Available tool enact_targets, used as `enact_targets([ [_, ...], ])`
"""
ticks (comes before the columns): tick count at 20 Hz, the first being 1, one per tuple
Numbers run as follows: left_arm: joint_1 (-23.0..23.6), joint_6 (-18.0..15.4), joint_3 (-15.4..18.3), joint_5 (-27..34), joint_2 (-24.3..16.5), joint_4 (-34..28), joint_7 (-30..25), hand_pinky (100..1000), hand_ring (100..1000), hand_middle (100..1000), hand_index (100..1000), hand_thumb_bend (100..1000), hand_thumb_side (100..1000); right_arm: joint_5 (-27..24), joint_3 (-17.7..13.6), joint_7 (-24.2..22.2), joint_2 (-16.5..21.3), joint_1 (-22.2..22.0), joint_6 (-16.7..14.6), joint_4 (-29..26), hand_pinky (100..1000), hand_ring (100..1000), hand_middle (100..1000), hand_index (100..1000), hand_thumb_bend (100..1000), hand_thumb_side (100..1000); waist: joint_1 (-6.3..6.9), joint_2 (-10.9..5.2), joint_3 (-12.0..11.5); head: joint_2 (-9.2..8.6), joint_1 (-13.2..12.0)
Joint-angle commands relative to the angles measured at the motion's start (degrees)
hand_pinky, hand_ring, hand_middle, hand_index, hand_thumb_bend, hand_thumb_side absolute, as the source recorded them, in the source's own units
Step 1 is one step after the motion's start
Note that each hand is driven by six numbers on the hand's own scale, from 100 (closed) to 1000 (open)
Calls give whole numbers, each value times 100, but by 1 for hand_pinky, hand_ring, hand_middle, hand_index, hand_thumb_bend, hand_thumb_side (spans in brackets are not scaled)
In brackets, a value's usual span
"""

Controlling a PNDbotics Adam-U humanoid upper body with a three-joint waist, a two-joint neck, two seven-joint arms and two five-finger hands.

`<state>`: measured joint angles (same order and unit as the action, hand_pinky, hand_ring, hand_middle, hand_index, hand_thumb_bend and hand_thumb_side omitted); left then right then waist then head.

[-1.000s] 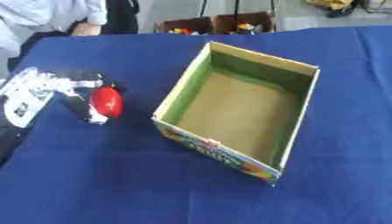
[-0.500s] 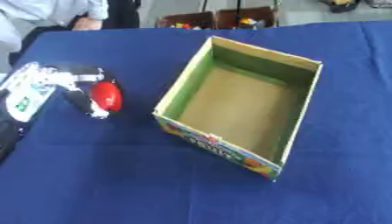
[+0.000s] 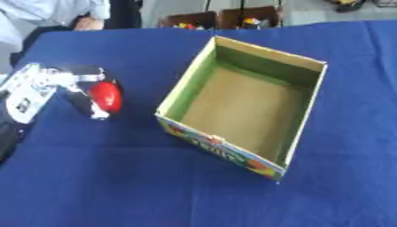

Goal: Pick up objects on the table and place them in the box.

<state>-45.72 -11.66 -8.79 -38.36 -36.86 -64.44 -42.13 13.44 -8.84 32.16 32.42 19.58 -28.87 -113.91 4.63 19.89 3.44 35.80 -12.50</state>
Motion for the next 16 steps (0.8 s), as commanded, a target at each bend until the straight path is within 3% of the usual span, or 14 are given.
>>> enact_targets([
  [1,-28,50,45,9,-227,-123,89,367,594,664,747,100,344,-65,-76,6,77,23,10,-68,710,751,666,751,100,1000,75,-70,-18,57,-16],
  [9,-50,121,95,367,-272,-673,246,350,583,637,744,100,353,-81,-83,2,82,8,5,-68,709,752,667,751,100,1000,62,-99,-61,-8,35],
  [16,-176,179,214,877,-375,-1558,361,335,564,620,745,100,353,-111,-91,4,102,-5,-5,-68,709,751,667,751,100,1000,51,-164,-103,-144,198],
])
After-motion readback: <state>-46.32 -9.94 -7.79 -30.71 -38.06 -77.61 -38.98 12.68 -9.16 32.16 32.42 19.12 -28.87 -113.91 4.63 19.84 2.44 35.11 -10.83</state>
